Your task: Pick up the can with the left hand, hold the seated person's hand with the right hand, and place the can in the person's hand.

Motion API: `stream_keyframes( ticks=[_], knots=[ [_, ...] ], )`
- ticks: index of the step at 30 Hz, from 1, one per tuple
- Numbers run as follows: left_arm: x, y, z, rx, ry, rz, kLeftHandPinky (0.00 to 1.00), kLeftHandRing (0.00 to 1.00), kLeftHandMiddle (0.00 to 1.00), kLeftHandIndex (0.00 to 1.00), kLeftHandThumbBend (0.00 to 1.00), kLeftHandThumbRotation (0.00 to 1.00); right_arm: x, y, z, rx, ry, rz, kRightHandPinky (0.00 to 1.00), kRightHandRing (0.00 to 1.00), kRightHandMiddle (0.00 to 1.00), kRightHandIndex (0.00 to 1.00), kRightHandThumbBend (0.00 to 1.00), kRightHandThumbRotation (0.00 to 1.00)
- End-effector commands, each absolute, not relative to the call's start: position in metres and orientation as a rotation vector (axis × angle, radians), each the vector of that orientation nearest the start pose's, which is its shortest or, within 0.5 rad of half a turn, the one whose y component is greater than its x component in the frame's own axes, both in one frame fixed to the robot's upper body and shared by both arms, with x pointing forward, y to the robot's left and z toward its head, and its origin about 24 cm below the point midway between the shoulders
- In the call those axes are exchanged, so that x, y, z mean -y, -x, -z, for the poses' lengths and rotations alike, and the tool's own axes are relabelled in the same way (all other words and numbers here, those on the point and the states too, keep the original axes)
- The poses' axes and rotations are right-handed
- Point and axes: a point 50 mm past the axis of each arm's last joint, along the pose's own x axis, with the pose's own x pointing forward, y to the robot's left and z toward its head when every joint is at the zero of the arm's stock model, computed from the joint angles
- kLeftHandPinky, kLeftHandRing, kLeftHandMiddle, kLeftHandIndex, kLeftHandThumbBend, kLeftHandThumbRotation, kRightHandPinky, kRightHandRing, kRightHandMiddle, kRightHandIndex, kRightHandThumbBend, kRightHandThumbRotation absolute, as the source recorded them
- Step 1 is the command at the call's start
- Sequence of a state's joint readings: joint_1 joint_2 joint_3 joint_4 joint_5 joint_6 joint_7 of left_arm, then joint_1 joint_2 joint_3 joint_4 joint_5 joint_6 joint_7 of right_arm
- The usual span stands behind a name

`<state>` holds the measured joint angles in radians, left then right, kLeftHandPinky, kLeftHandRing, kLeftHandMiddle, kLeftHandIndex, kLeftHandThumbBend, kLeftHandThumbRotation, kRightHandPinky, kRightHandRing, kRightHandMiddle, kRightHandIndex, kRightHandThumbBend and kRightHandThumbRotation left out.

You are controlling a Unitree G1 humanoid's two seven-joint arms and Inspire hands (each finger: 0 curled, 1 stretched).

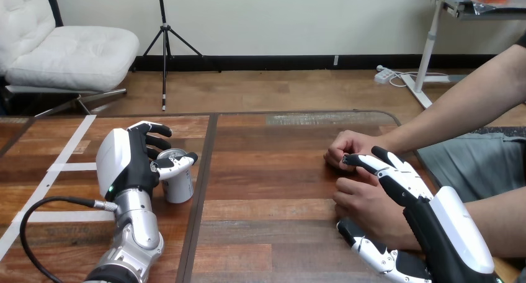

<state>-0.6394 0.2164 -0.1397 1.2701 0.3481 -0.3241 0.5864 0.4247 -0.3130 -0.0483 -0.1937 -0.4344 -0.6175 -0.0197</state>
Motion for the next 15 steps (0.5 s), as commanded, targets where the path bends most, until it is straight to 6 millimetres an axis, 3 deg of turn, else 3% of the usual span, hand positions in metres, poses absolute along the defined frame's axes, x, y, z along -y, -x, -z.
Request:
stream_keyframes(
  ticks=[1, 15],
  knots=[
    [-0.1896, -0.3417, -0.0126, -0.069, -0.703, -0.301, 0.51, 0.52, 0.56, 0.59, 0.70, 0.00, 0.1888, -0.1617, -0.0773, 0.451, 0.743, -0.180, 1.00, 0.97, 0.88, 0.85, 0.44, 0.54],
    [-0.1889, -0.3409, -0.0103, -0.082, -0.715, -0.291, 0.49, 0.54, 0.57, 0.61, 0.73, 0.00, 0.1901, -0.1608, -0.0774, 0.441, 0.750, -0.180, 1.00, 0.97, 0.88, 0.85, 0.45, 0.54]
  ],
)
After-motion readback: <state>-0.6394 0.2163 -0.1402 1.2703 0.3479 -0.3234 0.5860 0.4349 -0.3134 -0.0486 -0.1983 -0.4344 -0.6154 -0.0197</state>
